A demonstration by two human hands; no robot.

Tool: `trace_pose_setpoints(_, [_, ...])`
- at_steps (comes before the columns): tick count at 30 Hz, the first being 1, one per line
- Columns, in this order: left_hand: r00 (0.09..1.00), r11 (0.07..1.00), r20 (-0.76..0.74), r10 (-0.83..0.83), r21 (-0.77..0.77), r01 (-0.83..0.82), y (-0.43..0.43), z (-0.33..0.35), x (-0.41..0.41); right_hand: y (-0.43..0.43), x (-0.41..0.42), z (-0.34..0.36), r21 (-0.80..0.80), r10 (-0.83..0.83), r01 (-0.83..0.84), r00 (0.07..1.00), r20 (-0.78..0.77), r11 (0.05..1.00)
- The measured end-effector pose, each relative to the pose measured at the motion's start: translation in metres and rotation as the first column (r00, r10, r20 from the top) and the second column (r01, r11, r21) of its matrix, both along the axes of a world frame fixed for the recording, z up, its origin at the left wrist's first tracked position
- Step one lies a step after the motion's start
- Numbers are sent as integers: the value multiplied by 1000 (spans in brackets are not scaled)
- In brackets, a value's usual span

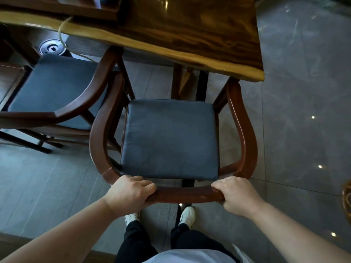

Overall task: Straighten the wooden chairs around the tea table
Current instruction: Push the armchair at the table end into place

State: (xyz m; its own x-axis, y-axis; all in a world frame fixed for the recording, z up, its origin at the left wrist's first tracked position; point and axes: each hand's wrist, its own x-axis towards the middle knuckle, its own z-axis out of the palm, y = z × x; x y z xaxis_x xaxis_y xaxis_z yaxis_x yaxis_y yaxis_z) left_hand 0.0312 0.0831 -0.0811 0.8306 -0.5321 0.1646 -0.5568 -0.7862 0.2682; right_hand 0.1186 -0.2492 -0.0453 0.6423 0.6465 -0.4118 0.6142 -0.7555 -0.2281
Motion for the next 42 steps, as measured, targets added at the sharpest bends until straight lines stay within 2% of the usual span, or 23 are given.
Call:
trace_pose_setpoints(16, [997,994,-1,-75,78,75,63,5,47,57,1,0,12,-87,86,994,69,996])
trace_pose_setpoints(26, [998,998,8,64,14,-64,45,8,43,47,4,0,39,-133,130,986,99,991])
trace_pose_setpoints(33, [996,990,43,-73,123,67,63,12,61,57,3,3,55,-223,219,970,94,974])
trace_pose_setpoints(42, [998,990,6,63,130,-63,82,14,79,82,17,2,14,-168,168,981,93,986])
